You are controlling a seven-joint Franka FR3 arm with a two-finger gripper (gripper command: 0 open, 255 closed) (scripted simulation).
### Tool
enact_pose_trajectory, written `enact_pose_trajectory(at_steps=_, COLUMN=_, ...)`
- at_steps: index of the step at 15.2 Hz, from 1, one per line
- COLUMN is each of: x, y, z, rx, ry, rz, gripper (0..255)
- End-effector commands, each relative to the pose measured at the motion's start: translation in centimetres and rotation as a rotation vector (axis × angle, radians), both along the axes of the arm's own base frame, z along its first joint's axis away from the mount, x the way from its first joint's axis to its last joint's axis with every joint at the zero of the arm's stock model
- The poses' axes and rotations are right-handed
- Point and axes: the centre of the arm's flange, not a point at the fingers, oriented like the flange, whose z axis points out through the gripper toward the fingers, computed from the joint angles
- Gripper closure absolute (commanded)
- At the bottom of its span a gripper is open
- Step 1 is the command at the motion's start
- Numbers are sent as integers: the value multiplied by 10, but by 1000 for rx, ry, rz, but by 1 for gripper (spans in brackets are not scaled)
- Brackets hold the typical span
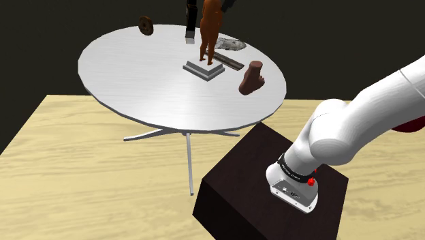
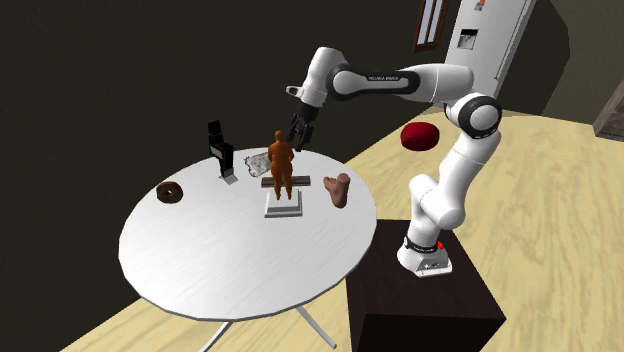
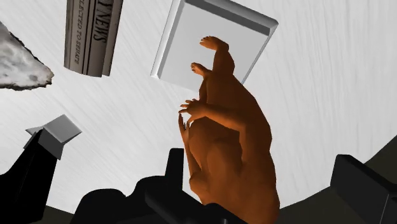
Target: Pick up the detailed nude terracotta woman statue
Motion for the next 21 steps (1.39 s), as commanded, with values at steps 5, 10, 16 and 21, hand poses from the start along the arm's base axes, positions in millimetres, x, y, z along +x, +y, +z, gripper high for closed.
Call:
enact_pose_trajectory(at_steps=5, x=7, y=-5, z=-13, rx=14, ry=-34, rz=34, gripper=0)
enact_pose_trajectory(at_steps=10, x=7, y=-5, z=-32, rx=14, ry=-34, rz=34, gripper=0)
enact_pose_trajectory(at_steps=16, x=8, y=-5, z=-32, rx=14, ry=-34, rz=34, gripper=255)
enact_pose_trajectory(at_steps=21, x=7, y=-5, z=-27, rx=14, ry=-34, rz=34, gripper=255)
